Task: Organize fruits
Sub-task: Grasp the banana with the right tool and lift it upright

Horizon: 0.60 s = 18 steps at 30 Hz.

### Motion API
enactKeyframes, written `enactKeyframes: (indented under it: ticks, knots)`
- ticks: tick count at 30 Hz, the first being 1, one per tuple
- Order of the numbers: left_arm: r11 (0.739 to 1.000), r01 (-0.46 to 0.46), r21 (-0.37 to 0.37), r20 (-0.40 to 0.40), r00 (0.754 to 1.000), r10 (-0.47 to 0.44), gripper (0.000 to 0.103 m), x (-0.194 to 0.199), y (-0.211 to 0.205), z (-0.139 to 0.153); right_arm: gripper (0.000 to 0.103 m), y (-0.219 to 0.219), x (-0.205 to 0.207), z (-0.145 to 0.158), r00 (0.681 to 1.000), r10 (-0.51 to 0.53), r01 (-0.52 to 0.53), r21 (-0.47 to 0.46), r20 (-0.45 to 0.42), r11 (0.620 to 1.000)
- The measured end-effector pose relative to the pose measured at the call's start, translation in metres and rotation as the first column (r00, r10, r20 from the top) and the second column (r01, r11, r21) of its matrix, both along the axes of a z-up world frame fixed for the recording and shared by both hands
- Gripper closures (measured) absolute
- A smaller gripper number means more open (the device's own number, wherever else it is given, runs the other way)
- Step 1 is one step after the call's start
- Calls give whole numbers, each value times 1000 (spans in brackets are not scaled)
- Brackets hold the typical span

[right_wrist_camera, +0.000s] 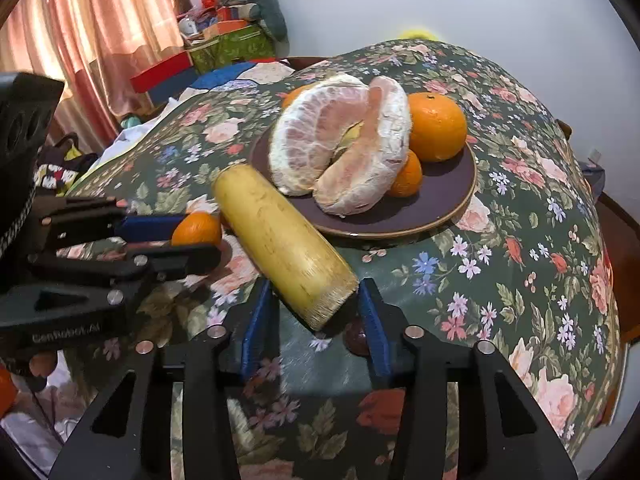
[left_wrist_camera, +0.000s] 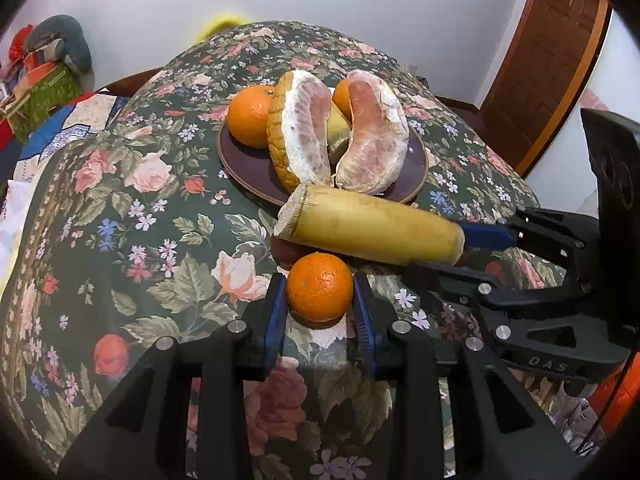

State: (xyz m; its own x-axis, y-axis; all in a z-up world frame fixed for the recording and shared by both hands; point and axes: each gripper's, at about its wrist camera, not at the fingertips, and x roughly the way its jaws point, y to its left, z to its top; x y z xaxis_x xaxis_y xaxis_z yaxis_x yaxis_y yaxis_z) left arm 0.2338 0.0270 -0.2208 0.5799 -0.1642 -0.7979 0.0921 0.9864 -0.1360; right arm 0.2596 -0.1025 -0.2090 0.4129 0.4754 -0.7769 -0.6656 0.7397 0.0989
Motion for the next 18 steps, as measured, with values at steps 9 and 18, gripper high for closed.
enactKeyframes:
  ticks: [9, 18]
  knots:
    - [1000, -17, 10, 26, 1000, 17, 70, -21, 6, 15, 71, 2, -28, 15, 999, 33, -33, -13, 23, 999]
    - [999, -40, 16, 51, 998, 39, 70, -45, 16, 27, 93, -4, -51, 17, 999, 46, -47, -14, -24, 999]
